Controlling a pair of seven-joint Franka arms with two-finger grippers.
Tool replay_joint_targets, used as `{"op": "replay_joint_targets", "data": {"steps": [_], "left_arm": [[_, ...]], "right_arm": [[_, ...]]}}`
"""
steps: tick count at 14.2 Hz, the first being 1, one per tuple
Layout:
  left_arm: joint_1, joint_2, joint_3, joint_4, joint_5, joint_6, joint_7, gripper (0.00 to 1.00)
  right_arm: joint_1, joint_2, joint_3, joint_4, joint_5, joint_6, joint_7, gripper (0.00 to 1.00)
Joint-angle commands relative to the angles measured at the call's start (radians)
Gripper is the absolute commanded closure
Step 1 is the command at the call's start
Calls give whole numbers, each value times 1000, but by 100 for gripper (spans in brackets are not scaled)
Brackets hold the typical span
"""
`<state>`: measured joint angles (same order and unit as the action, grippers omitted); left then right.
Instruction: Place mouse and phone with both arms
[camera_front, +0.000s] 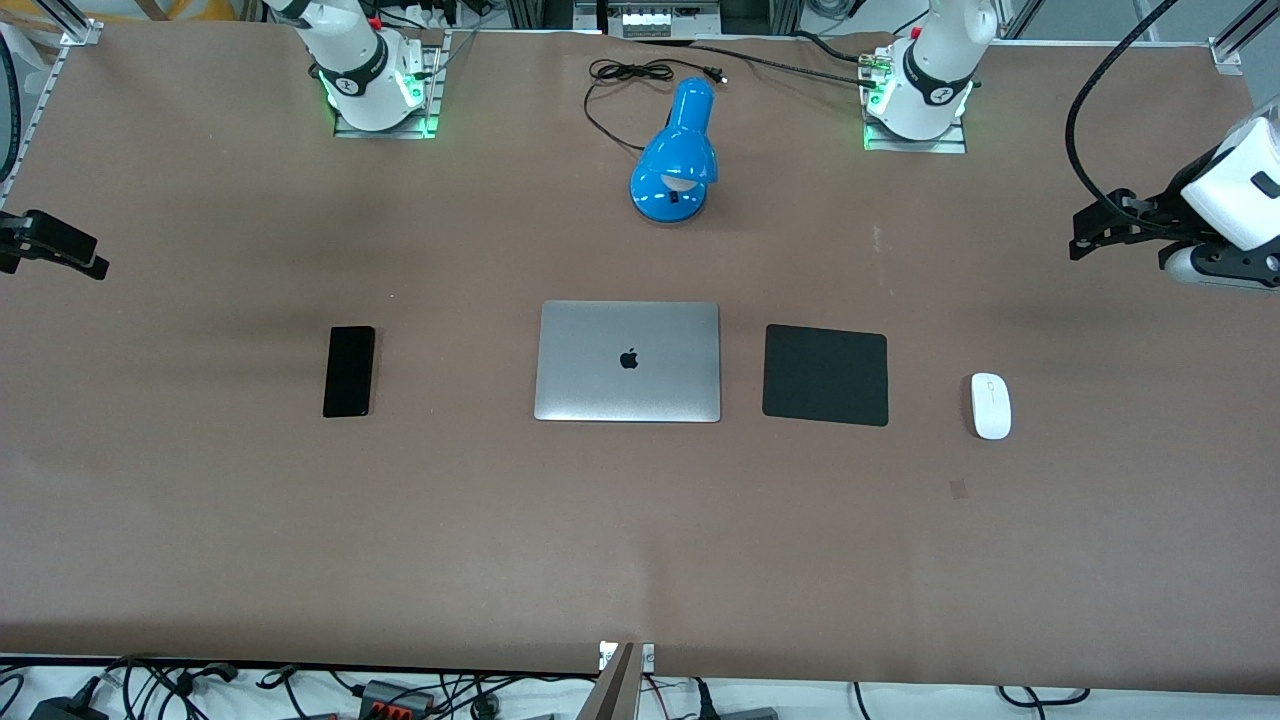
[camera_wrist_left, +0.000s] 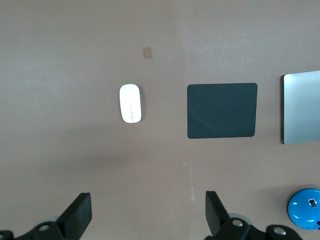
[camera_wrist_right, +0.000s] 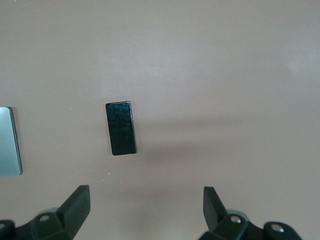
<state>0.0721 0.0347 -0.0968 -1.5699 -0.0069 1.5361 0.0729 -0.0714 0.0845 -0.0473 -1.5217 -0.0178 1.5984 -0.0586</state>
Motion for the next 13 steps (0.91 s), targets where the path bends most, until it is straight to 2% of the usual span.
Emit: {"op": "replay_joint_targets", "data": {"steps": [1, 6, 8, 11, 13], "left_arm": [[5, -25, -4, -19, -13, -7, -7, 0], [3, -16, -4, -10, -1, -5, -5, 0], [0, 28, -3, -1, 10, -7, -4, 0], [5, 74, -1, 13, 4, 2, 1, 0], [6, 166, 5, 59, -1, -1, 5, 0]], "right_arm": [[-5, 1, 6, 20, -4, -28, -3, 0], [-7, 4, 6, 20, -4, -28, -7, 0], [-8, 9, 6, 18, -4, -29, -6, 0], [-14, 111, 6, 11, -2, -28, -10, 0], [-4, 182, 14, 14, -1, 15, -1, 0]]}}
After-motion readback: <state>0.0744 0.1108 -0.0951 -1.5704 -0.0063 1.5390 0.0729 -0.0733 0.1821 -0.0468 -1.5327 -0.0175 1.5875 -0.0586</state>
